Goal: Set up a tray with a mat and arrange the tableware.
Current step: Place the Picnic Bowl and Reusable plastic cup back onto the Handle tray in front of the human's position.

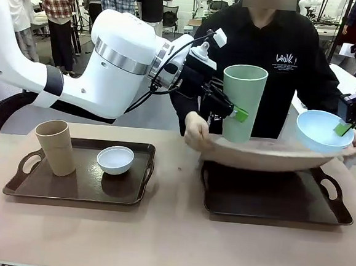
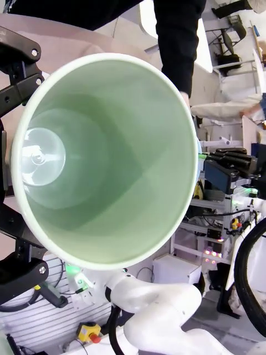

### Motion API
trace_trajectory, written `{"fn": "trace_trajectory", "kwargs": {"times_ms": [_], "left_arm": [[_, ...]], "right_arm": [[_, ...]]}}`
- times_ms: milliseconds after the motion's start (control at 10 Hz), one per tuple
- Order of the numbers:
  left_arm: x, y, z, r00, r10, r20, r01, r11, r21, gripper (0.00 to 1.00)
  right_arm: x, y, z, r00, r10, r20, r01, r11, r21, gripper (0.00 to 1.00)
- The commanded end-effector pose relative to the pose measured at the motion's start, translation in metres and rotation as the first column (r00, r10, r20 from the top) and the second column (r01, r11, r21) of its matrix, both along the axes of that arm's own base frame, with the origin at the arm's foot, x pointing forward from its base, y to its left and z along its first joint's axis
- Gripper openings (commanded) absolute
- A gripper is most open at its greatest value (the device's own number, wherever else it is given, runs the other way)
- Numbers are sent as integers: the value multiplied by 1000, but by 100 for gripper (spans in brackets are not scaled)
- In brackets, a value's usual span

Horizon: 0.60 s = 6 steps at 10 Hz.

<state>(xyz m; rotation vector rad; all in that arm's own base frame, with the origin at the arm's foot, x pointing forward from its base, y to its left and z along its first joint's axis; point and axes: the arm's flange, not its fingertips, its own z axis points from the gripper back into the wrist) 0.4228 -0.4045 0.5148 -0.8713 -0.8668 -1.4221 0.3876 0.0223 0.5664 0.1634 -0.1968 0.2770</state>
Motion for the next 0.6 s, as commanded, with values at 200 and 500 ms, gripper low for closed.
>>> {"fn": "trace_trajectory", "kwargs": {"times_ms": [200, 500], "left_arm": [[2, -1, 4, 1000, -12, 7, 12, 1000, -9, 29], [2, -1, 4, 1000, -12, 7, 12, 1000, -9, 29]], "right_arm": [[2, 2, 2, 1000, 3, 5, -3, 1000, -8, 1], [2, 2, 2, 1000, 3, 5, -3, 1000, -8, 1]]}}
